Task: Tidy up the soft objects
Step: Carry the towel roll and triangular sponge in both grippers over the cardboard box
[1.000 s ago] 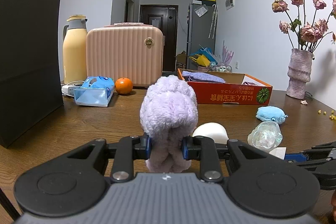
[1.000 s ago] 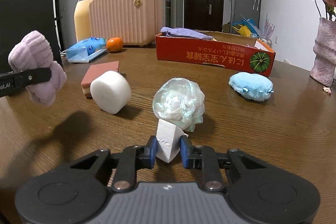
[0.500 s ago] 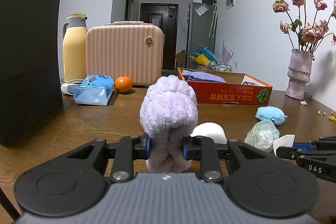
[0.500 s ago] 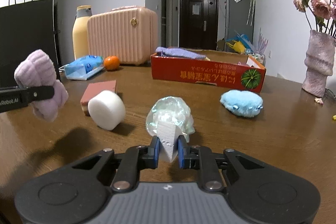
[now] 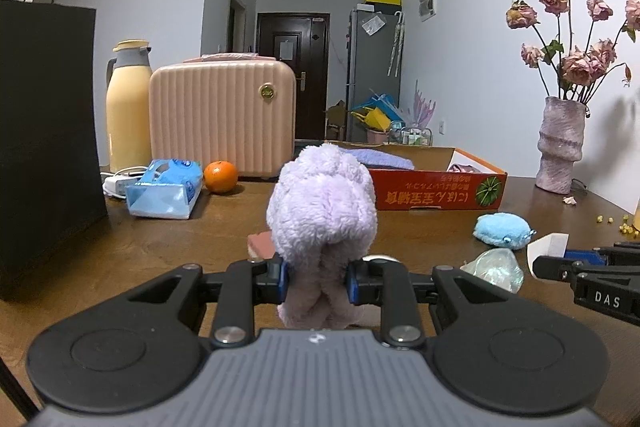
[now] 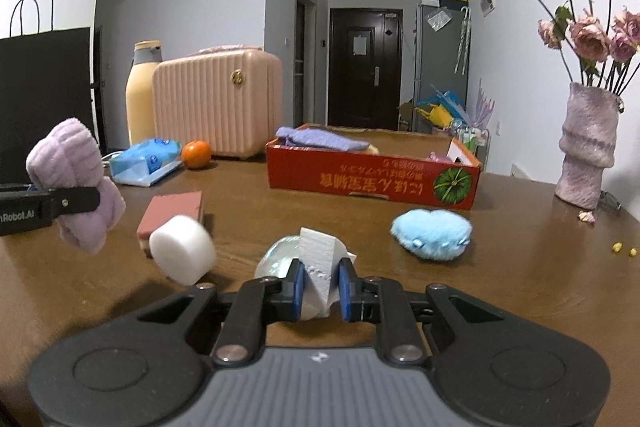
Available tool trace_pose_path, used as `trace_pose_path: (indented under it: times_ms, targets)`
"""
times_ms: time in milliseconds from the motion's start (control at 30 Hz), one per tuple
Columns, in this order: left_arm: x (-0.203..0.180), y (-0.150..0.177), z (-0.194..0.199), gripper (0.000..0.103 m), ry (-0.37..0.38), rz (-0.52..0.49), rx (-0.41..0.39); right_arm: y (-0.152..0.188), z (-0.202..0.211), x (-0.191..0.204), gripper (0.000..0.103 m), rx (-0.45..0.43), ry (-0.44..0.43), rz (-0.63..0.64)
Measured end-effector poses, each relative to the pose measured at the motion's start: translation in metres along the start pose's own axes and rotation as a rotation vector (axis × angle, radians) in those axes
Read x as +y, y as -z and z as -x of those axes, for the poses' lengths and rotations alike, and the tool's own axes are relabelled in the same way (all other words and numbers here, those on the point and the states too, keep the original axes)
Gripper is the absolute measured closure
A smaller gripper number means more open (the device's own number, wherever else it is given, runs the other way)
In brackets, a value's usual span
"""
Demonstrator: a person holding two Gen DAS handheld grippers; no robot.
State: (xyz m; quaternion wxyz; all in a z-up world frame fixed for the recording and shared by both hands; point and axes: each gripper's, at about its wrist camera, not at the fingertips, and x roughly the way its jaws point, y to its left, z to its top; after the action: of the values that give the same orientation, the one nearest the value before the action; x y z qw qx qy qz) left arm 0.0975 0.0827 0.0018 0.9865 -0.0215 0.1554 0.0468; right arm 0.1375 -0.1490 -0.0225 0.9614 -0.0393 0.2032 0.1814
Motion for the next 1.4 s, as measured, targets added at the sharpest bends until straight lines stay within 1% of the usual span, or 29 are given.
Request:
trace_pose_path:
  times_ms: [367, 633, 833, 1033, 1400]
  targets:
    - [-0.021, -0.02, -0.008, 0.077, 0.03, -0.032, -0.026, -0.024, 0.0, -0.021, 0.086, -0.067, 0.044, 0.011]
    - [-0.041, -0.037, -0.026, 0.077, 0.049, -0.05, -0.044, -0.039, -0.009, -0.036, 0.086, -0.113, 0.069, 0.01]
    - [-0.059, -0.051, -0.049, 0.077, 0.06, -0.053, -0.041, -0.051, -0.024, -0.05, 0.085, -0.144, 0.08, -0.008]
    - [-0.076, -0.061, -0.075, 0.077, 0.073, -0.016, -0.035, -0.059, -0.046, -0.065, 0.085, -0.152, 0.081, -0.041]
    - [-0.112, -0.072, -0.128, 0.077, 0.062, 0.002, -0.011, -0.076, -0.085, -0.091, 0.085, -0.168, 0.086, -0.059]
